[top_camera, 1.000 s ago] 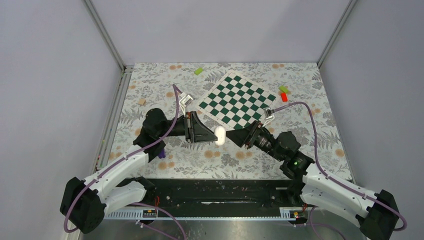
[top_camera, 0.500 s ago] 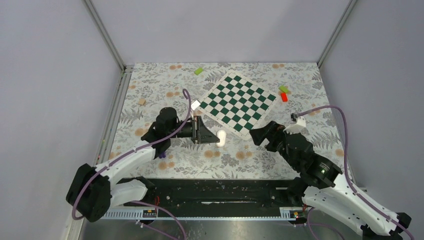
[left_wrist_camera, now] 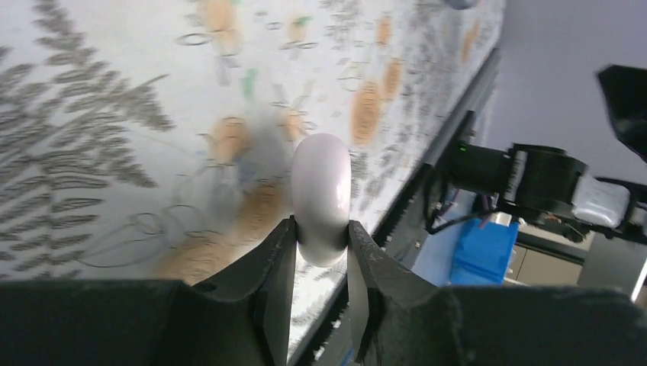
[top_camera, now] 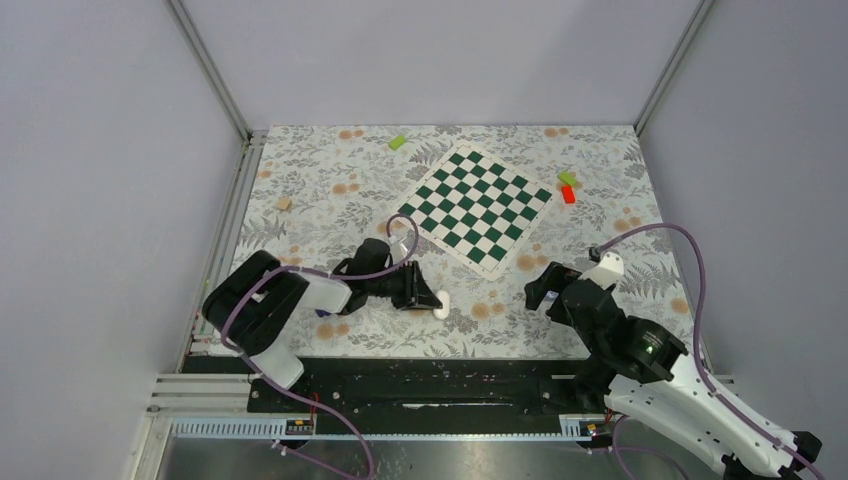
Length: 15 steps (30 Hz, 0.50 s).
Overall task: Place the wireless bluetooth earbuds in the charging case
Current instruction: Place the charging case with the earbuds at the center of the board.
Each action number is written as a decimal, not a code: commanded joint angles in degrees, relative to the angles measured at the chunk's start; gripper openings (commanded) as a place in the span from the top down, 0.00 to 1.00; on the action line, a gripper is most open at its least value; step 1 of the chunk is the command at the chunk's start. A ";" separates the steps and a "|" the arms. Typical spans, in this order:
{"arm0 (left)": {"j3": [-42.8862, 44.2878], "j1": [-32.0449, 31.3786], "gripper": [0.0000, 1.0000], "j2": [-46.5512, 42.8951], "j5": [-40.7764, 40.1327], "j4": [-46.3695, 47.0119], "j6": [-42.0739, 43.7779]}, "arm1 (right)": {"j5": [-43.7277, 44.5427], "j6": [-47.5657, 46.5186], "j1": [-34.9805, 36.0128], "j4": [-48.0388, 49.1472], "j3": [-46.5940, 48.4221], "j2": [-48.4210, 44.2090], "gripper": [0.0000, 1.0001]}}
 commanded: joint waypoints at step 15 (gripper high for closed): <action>8.61 -1.44 0.01 -9.88 -21.28 -25.80 10.68 | 2.99 1.13 0.14 -0.86 2.81 7.23 0.01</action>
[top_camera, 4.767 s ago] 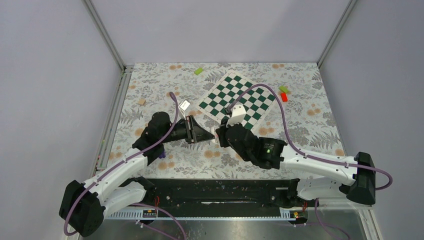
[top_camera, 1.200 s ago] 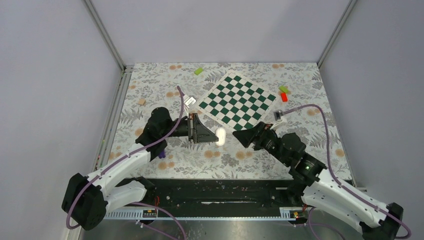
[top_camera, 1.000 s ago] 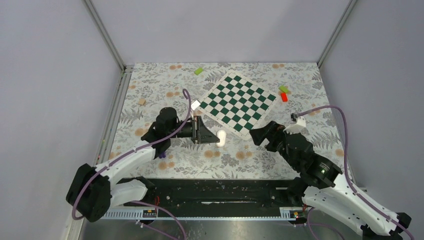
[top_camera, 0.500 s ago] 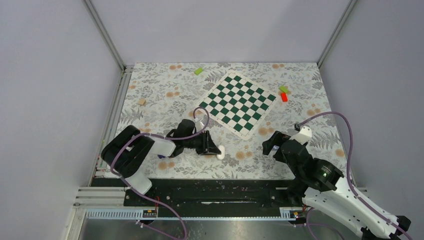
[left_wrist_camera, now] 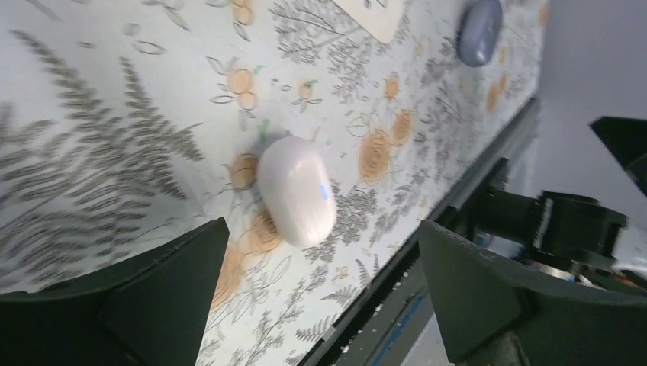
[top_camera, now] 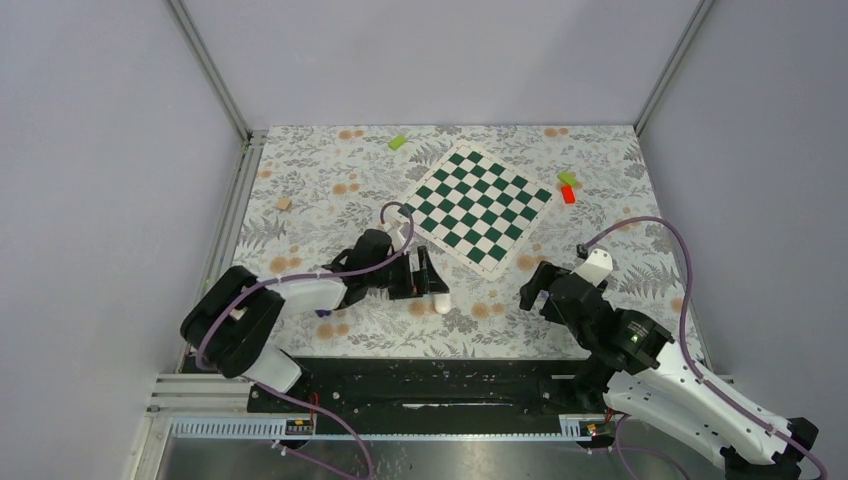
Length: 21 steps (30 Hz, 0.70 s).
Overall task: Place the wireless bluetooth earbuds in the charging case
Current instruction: Place the charging case with the earbuds at the center of the board, then reset both arms
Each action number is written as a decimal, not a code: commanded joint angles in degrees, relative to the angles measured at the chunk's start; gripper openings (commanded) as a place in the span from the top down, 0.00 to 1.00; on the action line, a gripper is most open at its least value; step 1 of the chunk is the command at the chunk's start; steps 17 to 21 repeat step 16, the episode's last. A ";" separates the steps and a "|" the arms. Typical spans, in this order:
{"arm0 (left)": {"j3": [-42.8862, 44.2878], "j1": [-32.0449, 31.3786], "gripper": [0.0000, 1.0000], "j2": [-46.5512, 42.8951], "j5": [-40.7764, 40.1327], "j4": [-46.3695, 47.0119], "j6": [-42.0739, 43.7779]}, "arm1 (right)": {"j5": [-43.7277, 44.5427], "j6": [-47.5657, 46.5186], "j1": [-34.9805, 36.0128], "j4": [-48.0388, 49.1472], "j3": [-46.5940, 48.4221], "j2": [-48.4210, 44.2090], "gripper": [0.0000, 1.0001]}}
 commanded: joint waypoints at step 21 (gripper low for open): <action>22.15 -0.02 0.01 -35.55 -24.90 -45.61 19.57 | 4.55 -0.22 0.14 -7.18 9.47 12.46 0.00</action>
